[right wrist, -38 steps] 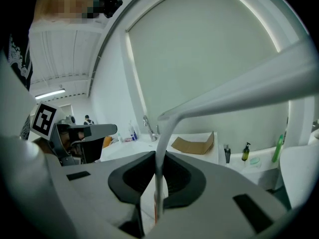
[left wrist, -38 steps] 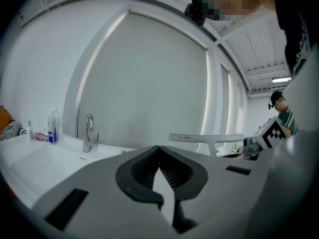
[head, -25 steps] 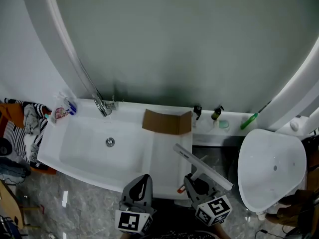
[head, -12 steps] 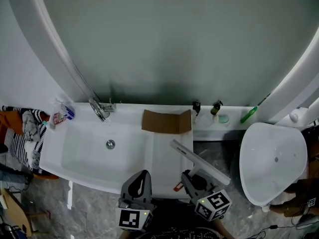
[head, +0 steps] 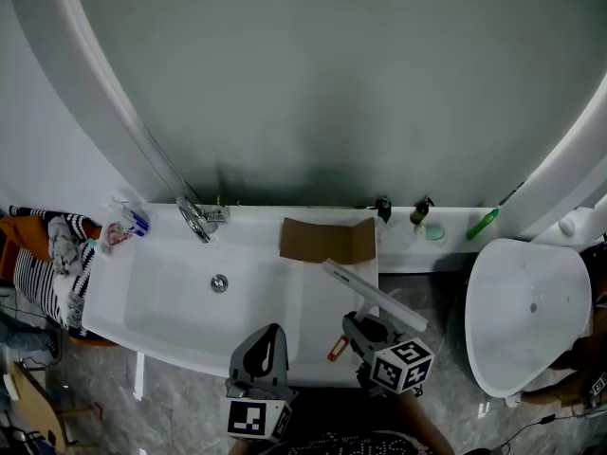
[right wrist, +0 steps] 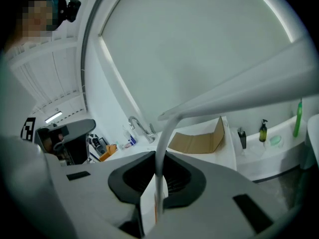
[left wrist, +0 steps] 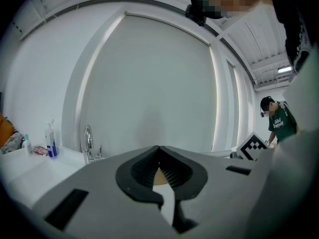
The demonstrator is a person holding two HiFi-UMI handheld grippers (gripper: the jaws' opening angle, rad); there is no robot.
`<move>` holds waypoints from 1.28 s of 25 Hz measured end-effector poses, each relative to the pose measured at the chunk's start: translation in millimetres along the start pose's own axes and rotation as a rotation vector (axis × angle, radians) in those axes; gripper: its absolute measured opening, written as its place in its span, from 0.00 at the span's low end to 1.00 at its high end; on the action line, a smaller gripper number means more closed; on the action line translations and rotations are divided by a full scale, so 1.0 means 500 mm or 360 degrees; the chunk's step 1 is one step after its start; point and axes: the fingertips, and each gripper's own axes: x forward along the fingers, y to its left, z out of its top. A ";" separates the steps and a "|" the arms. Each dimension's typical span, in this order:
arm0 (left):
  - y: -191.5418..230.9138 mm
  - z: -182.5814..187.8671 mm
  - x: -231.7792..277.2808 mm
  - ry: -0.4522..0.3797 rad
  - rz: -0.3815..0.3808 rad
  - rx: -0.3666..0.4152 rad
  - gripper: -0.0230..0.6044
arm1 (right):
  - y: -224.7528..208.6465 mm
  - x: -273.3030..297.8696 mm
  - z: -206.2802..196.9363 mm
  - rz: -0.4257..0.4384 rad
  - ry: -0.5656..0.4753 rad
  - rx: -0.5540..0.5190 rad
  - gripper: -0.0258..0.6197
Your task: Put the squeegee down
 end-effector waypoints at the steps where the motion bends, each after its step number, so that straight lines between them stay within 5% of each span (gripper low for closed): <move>1: 0.003 0.003 0.003 -0.0001 0.0004 -0.0001 0.04 | -0.011 0.011 -0.003 0.0003 0.0015 0.0038 0.12; 18: 0.028 -0.004 0.047 0.0052 0.0025 0.0018 0.04 | -0.166 0.158 -0.141 0.0005 0.0274 0.0623 0.13; 32: 0.019 -0.006 0.054 0.0064 0.0006 0.0014 0.04 | -0.214 0.170 -0.190 -0.0163 0.0433 0.0750 0.13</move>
